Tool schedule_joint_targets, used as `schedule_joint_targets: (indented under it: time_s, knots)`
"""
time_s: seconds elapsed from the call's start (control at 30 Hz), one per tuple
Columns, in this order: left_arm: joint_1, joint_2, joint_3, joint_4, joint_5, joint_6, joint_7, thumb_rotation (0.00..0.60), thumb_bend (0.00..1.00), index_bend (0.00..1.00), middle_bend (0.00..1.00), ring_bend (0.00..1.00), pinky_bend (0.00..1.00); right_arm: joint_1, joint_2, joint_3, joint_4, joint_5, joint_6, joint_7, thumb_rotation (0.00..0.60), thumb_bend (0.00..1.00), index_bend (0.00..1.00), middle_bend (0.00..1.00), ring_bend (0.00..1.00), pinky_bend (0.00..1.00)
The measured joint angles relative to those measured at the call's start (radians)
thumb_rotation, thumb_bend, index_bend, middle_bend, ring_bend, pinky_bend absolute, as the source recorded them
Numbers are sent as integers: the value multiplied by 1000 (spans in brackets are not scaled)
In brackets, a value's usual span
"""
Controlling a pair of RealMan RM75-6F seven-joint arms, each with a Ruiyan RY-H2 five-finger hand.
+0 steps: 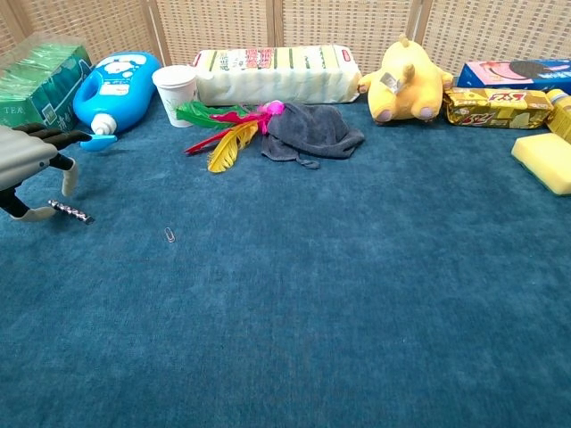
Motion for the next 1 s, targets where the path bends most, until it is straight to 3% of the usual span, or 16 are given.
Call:
schedule_joint_targets:
  time_s: [0.63, 1.0]
  knots:
    - [-6, -8, 4, 20, -15, 0, 35, 600, 579, 542, 0, 0, 29, 1, 5, -2, -5, 1, -4, 6, 600, 0, 0, 0, 0, 0]
    - [-12, -14, 10, 27, -13, 2, 72, 600, 579, 461, 0, 0, 30, 0, 10, -4, -12, 2, -8, 8, 600, 0, 0, 0, 0, 0]
